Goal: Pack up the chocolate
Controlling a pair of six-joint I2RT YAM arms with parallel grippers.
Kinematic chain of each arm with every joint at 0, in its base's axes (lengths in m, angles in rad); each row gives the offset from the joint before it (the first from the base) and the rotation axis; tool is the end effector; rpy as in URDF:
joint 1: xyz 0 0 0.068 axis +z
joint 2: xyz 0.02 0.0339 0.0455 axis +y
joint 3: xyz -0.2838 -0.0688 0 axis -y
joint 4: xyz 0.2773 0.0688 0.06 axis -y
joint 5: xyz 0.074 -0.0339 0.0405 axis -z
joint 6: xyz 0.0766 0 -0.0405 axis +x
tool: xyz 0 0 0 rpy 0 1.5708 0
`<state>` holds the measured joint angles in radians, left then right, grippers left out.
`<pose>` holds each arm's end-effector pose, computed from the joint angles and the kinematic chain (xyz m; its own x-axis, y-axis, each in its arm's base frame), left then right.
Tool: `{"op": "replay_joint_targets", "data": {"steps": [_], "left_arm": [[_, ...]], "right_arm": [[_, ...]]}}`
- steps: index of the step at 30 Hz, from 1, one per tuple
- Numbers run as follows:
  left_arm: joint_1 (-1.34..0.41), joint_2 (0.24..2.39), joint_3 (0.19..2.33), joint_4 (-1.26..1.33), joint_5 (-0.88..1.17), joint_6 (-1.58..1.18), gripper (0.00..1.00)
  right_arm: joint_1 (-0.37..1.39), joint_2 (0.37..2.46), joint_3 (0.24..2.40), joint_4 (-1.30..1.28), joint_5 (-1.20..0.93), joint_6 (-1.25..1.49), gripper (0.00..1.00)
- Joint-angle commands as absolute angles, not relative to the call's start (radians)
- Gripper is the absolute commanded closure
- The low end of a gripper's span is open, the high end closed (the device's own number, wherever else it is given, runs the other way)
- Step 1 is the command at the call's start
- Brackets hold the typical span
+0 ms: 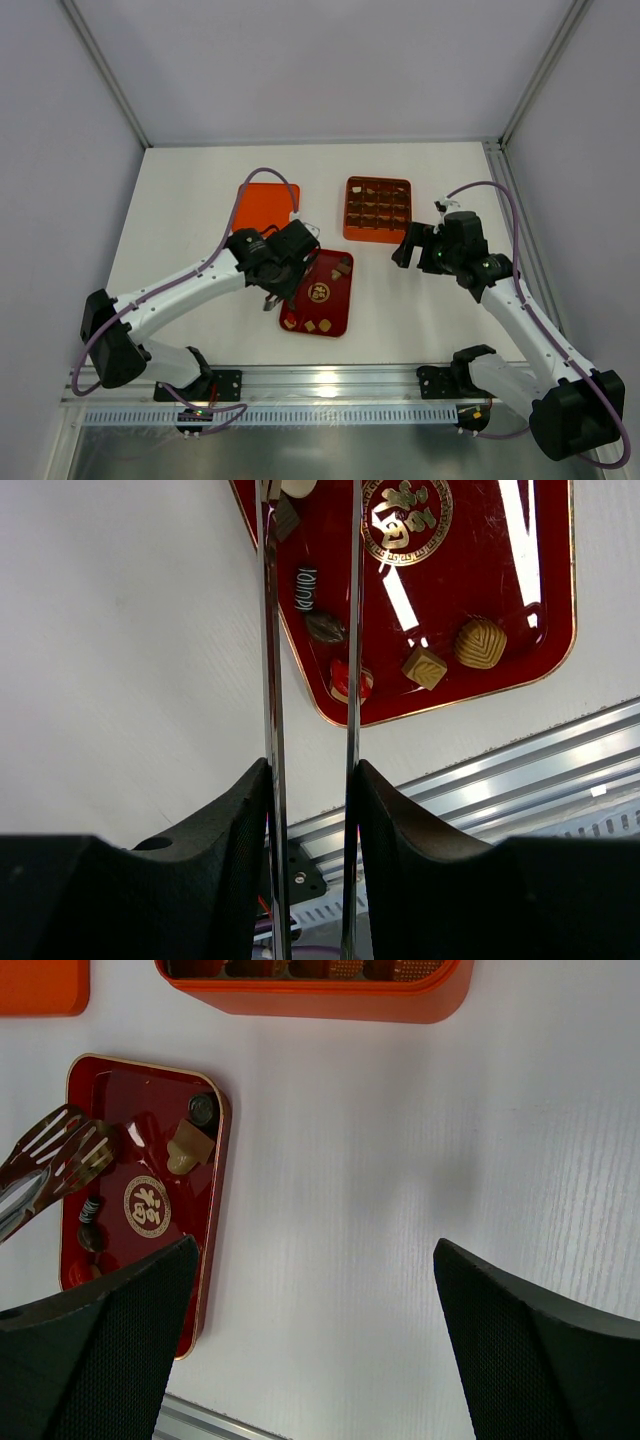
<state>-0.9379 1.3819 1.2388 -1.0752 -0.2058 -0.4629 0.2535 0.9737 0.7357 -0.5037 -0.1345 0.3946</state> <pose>0.1908 -0.2336 0.2723 -0.8305 0.3932 -0.3945 0.4210 0.9069 0.0174 0.2439 0.0738 0.2399 -0.7360 0.2029 -0.6458 -0.0664 0.9278 0.3671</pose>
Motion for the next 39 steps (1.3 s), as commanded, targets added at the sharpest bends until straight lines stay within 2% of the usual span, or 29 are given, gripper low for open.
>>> {"op": "replay_joint_targets", "data": {"steps": [1,39], "left_arm": [[-0.943,1.375,1.244,-1.08,-0.236,-0.454,0.62],[-0.943,1.368,1.232,-1.095,-0.244,-0.454,0.62]], "right_arm": [[0.252,0.974,0.73,-0.471,-0.132,0.387,0.0],[0.252,0.979,0.718,-0.463,-0.132,0.396,0.0]]}}
